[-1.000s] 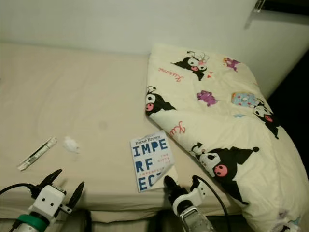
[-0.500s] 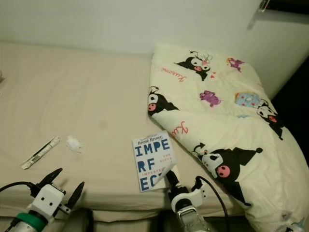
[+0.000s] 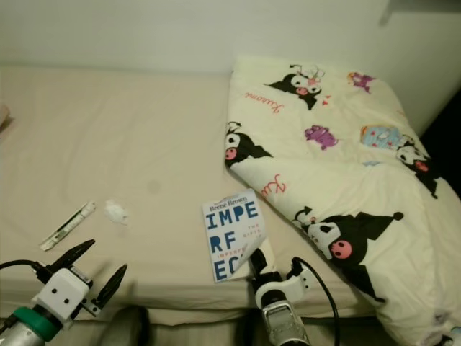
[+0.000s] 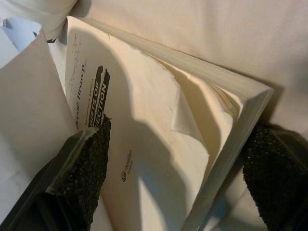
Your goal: Clean up the room
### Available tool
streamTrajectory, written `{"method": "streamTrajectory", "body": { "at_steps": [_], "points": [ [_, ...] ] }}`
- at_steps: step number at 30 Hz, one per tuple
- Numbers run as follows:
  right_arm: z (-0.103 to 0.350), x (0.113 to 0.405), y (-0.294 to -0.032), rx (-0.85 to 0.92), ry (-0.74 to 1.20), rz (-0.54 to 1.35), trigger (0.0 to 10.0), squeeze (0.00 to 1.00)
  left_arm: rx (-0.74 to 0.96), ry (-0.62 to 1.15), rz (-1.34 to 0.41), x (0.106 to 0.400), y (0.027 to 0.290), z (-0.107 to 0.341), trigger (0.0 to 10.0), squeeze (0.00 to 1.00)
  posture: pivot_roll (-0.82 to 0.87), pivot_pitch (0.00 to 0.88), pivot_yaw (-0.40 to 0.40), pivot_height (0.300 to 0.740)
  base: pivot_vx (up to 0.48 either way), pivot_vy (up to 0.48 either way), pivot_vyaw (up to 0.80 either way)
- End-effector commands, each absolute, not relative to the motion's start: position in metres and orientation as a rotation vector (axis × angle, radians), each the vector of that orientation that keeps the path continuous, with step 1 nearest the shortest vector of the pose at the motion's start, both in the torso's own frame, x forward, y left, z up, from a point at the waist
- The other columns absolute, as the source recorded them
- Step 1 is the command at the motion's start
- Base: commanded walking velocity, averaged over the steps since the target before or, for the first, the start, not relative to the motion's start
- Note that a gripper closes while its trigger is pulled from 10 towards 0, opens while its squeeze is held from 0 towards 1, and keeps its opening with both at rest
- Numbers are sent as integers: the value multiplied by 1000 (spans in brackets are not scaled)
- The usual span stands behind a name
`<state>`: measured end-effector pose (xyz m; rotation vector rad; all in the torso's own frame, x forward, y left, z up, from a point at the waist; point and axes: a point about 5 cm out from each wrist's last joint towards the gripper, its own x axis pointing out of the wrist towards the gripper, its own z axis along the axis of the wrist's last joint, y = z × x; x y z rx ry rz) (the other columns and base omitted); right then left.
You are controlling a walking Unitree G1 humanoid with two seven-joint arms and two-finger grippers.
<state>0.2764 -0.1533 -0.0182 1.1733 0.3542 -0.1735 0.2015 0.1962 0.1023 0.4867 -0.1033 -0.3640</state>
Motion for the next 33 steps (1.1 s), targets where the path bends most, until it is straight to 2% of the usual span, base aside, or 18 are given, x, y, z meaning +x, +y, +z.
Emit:
{"method": "streamTrajectory", "body": {
  "at_steps": [1,11,12,13,14,15,16,17,33],
  "points": [
    [-41,254,-126,1225,520,-241,10000,1000,483,-92,-380,198,197,105,10000,0,327,226,123,588,0,0,0],
    [-20,279,-112,1229,470,-182,10000,1000,455,-89,-372,197,194,111,10000,0,314,229,119,588,0,0,0],
    [-16,283,-111,1198,461,-173,10000,549,454,-84,-377,195,192,110,10000,0,308,216,113,588,0,0,0],
    [-16,283,-111,1198,461,-173,10000,549,454,-84,-377,195,192,110,10000,0,308,216,113,588,0,0,0],
    [-14,286,-110,1184,455,-169,10000,0,457,-79,-384,194,191,109,10000,0,307,211,110,588,0,0,0],
    [-13,287,-110,1176,454,-170,6588,0,457,-77,-389,192,190,109,10000,0,310,206,105,588,0,0,0],
    [-14,286,-111,1170,455,-177,4824,0,456,-73,-393,191,189,109,10000,0,314,205,103,588,0,0,0],
    [-15,285,-111,1176,453,-187,0,0,456,-69,-392,189,190,109,10000,0,318,201,102,588,0,0,0],
    [-12,287,-113,1206,413,-189,0,0,455,-63,-382,199,189,109,10000,0,292,180,106,588,0,0,0]
  ]
}}
